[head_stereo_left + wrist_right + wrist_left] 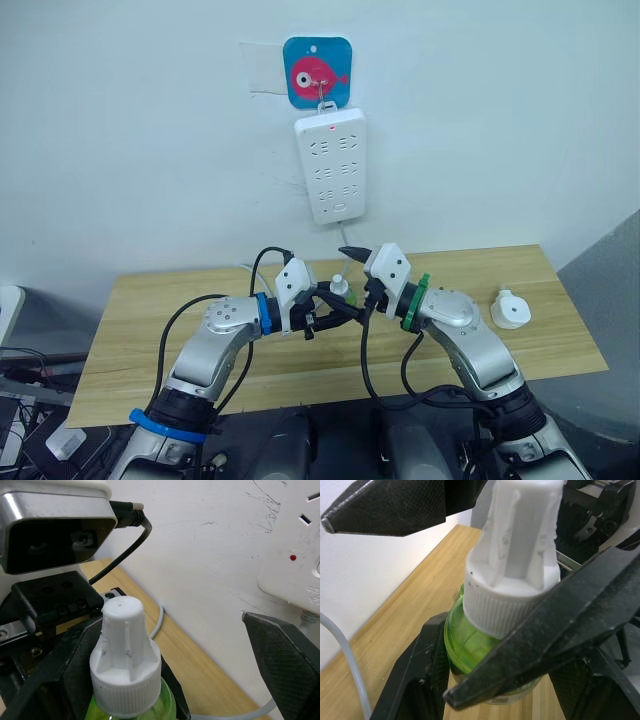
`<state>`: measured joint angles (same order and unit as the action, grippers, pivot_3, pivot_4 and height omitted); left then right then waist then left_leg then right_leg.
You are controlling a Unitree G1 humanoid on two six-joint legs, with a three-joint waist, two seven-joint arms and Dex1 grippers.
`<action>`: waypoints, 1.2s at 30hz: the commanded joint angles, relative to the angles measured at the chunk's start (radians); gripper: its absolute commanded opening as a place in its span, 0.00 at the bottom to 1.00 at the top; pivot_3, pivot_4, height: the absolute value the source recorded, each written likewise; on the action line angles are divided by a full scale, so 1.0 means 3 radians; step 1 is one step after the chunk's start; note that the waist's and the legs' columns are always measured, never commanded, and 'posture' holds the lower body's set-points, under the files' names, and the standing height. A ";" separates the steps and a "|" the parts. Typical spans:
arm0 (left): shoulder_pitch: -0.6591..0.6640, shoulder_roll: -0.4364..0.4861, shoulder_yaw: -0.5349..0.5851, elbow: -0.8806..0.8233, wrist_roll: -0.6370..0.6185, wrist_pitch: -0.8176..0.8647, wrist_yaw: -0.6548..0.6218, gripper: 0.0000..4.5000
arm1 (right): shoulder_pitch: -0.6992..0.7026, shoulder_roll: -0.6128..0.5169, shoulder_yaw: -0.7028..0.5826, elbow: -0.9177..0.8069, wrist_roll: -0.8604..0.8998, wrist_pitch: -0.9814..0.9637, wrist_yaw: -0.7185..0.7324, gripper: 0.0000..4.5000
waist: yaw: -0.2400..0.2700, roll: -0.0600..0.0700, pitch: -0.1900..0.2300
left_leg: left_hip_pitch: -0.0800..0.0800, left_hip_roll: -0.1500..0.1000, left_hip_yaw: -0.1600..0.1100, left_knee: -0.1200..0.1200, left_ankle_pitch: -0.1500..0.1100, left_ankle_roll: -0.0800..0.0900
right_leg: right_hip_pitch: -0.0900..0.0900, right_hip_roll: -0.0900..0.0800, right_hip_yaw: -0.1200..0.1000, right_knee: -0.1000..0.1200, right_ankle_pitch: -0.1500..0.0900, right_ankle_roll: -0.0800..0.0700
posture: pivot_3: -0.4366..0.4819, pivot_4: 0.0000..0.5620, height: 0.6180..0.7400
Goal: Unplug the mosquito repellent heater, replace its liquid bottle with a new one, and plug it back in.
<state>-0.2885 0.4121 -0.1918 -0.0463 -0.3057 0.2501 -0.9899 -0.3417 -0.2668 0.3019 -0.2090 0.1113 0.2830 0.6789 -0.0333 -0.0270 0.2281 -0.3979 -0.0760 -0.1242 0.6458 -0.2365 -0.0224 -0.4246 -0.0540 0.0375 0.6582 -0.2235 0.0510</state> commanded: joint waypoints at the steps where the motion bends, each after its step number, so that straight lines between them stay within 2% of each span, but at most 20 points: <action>1: 0.0000 0.0047 0.0009 -0.0128 -0.0031 -0.0066 -0.0069 0.51 | 0.0011 -0.0210 -0.0269 -0.0156 0.0120 0.0014 0.0078 0.99 | 0.0001 0.0000 0.0000 | 0.0000 0.0000 0.0000 0.0000 -0.0001 0.0001 | 0.0000 0.0000 0.0000 0.0000 0.0000 0.0000 | 0.41 0.33 1.00; 7: -0.0020 0.0109 0.0058 -0.0078 -0.0044 -0.0098 -0.0103 0.51 | 0.0272 -0.0606 -0.0487 -0.0386 0.0386 0.0122 0.0265 0.99 | 0.0003 0.0000 0.0000 | 0.0000 0.0001 0.0000 0.0000 -0.0006 0.0010 | 0.0002 0.0000 -0.0001 -0.0001 0.0000 0.0000 | 0.41 0.33 1.00; 12: 0.0010 0.0171 0.0062 -0.0085 -0.0057 -0.0124 -0.0159 0.51 | 0.0364 -0.0749 -0.0581 -0.0448 0.0540 0.0174 0.0376 0.99 | -0.0001 0.0000 0.0000 | 0.0001 0.0002 0.0001 0.0000 -0.0006 0.0010 | 0.0003 0.0000 0.0000 -0.0002 0.0000 0.0000 | 0.40 0.33 1.00; 15: 0.0016 0.0186 0.0064 -0.0072 -0.0055 -0.0144 -0.0185 0.51 | 0.0360 -0.0730 -0.0531 -0.0648 0.0864 0.0356 0.0559 0.99 | -0.0008 0.0000 0.0000 | 0.0002 0.0003 0.0002 -0.0002 -0.0006 0.0010 | 0.0002 0.0000 0.0001 -0.0002 0.0000 0.0000 | 0.40 0.32 1.00; 18: -0.0011 0.0179 0.0057 -0.0044 -0.0047 -0.0153 -0.0202 0.51 | 0.0325 -0.0657 -0.0375 -0.0774 0.0930 0.0456 0.0570 0.99 | -0.0004 0.0000 0.0000 | 0.0001 0.0003 0.0001 -0.0001 -0.0006 0.0011 | 0.0003 0.0000 0.0000 -0.0003 0.0000 0.0000 | 0.40 0.32 1.00; 23: -0.0038 0.0169 0.0038 -0.0024 -0.0037 -0.0181 -0.0208 0.51 | 0.0188 -0.0455 -0.0160 -0.0690 0.0753 0.0430 0.0392 0.99 | -0.0003 0.0001 -0.0001 | 0.0002 0.0002 0.0001 0.0000 -0.0006 0.0010 | 0.0004 0.0000 0.0000 -0.0003 0.0000 0.0000 | 0.40 0.31 1.00; 29: -0.0037 0.0175 0.0006 -0.0054 -0.0025 -0.0195 -0.0225 0.51 | -0.0055 -0.0206 -0.0057 -0.0315 0.0409 0.0259 0.0097 0.99 | -0.0001 0.0000 -0.0002 | 0.0002 0.0001 0.0001 0.0000 -0.0005 0.0009 | 0.0002 0.0000 0.0000 -0.0003 0.0000 0.0000 | 0.41 0.31 1.00; 36: -0.0041 0.0171 0.0008 -0.0033 -0.0014 -0.0205 -0.0230 0.51 | -0.0035 -0.0327 -0.0218 -0.0256 0.0368 0.0167 0.0124 0.99 | -0.0001 0.0001 -0.0002 | 0.0001 0.0001 0.0001 0.0000 -0.0005 0.0009 | 0.0002 0.0000 0.0000 -0.0003 0.0000 0.0000 | 0.41 0.30 1.00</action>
<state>-0.2919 0.4637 -0.1907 -0.0357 -0.3026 0.2104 -1.0462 -0.3556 -0.3413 0.2933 -0.2700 0.2227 0.3451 0.7220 -0.0335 -0.0267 0.2274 -0.3974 -0.0758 -0.1239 0.6458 -0.2381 -0.0196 -0.4240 -0.0541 0.0376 0.6574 -0.2236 0.0510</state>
